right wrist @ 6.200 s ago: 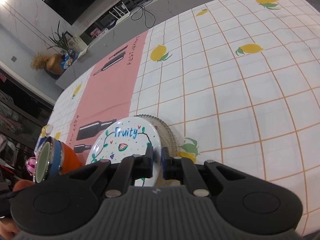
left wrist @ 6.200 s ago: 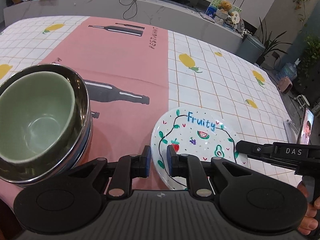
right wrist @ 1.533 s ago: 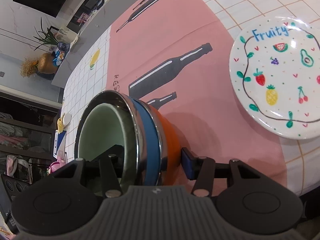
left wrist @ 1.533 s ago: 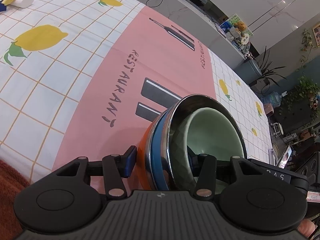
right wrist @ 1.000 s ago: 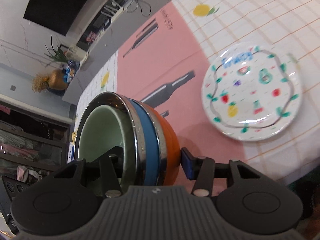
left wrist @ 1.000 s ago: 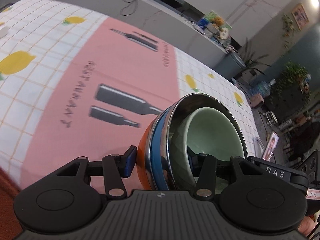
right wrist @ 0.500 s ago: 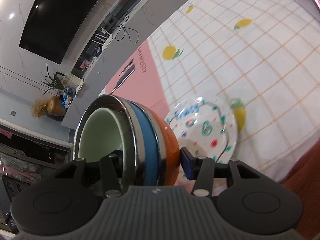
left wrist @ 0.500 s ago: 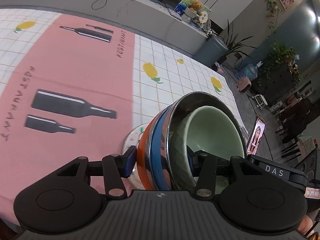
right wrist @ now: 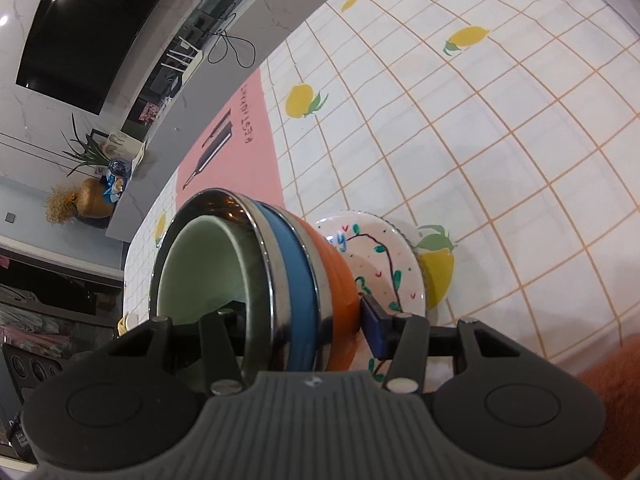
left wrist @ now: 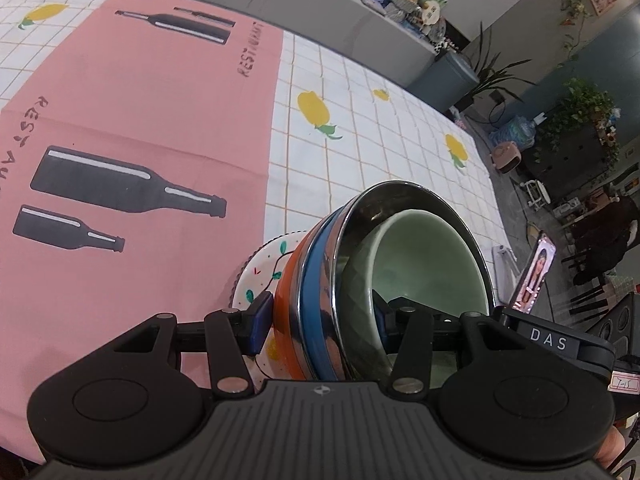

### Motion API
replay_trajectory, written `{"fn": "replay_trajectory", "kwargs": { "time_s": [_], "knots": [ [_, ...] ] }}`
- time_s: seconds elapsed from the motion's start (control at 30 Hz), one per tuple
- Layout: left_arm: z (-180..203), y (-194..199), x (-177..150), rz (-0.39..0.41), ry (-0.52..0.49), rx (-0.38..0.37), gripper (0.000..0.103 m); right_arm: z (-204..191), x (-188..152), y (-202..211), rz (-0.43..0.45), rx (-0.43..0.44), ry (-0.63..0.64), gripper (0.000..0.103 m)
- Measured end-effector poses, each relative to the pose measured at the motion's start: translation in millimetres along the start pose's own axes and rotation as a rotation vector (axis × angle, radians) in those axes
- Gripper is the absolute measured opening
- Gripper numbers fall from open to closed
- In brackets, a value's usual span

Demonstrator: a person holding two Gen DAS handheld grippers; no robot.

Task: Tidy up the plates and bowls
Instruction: 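Lift the bowl stack with both tools and lower it onto the Fruity plate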

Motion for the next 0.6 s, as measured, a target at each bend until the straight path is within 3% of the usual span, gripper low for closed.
{"fn": "replay_trajectory", "kwargs": {
  "time_s": [0.2,0.6],
  "knots": [
    [-1.9,-12.3,-2.1,-0.029,0.016,0.004,0.056,8.8,-0.7,-4.2,-0.020,-0.023,-0.023,0.050],
    [-3.3,-10.5,0.2,-0.008,0.005,0.003,0.055,2.0,-4.2,-2.1,0.011,-0.032,0.050,0.050]
  ]
}}
Point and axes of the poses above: each gripper's, at about its wrist camera, not at the fingertips, and y roughly against the way its jaws point, z to its right, x to its top, the point moved 4 cm from there along -y, roughly the way its jaws point, and after that the axes turned 9 degrees about y, right-handed, at the moved point
